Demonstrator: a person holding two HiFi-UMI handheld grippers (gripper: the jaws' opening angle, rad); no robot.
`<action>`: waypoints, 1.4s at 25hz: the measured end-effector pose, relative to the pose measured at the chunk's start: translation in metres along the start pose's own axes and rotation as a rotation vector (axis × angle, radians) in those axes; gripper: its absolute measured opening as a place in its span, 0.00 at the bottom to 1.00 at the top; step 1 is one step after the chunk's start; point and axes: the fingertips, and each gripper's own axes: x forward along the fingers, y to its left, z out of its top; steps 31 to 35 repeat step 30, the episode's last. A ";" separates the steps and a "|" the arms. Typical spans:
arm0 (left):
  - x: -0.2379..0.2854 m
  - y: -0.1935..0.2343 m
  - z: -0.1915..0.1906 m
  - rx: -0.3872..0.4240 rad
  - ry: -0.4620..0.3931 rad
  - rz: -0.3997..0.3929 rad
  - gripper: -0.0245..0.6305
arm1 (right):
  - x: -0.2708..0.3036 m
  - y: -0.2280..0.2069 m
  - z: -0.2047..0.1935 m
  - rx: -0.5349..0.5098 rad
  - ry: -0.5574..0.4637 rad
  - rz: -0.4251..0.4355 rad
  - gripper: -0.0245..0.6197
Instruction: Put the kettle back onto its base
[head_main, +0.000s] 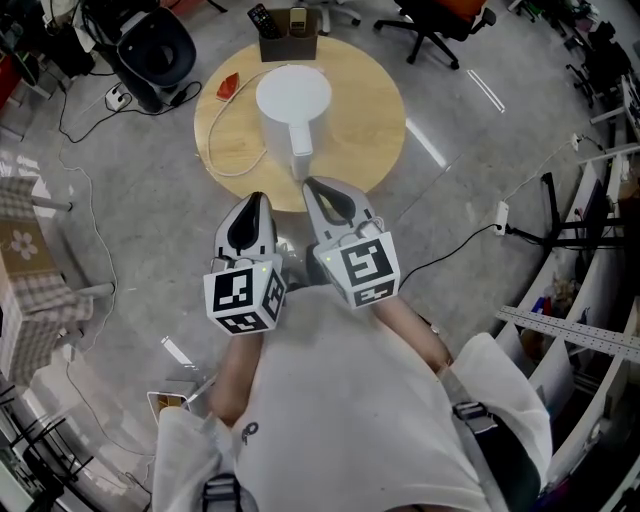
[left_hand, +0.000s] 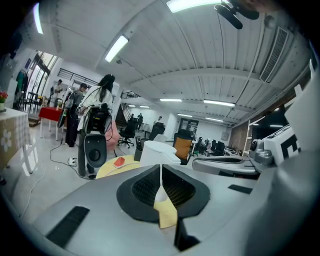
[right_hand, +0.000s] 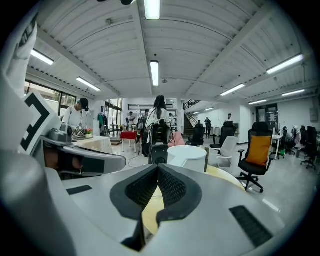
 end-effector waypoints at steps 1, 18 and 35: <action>-0.001 0.000 -0.001 0.000 0.000 0.001 0.09 | -0.001 0.000 -0.001 -0.002 0.000 -0.005 0.08; -0.002 -0.012 0.003 0.079 -0.012 -0.005 0.09 | -0.006 -0.004 -0.006 0.052 0.009 -0.030 0.08; -0.001 -0.006 -0.005 0.055 0.016 0.002 0.09 | -0.002 -0.001 -0.009 0.041 0.021 -0.029 0.08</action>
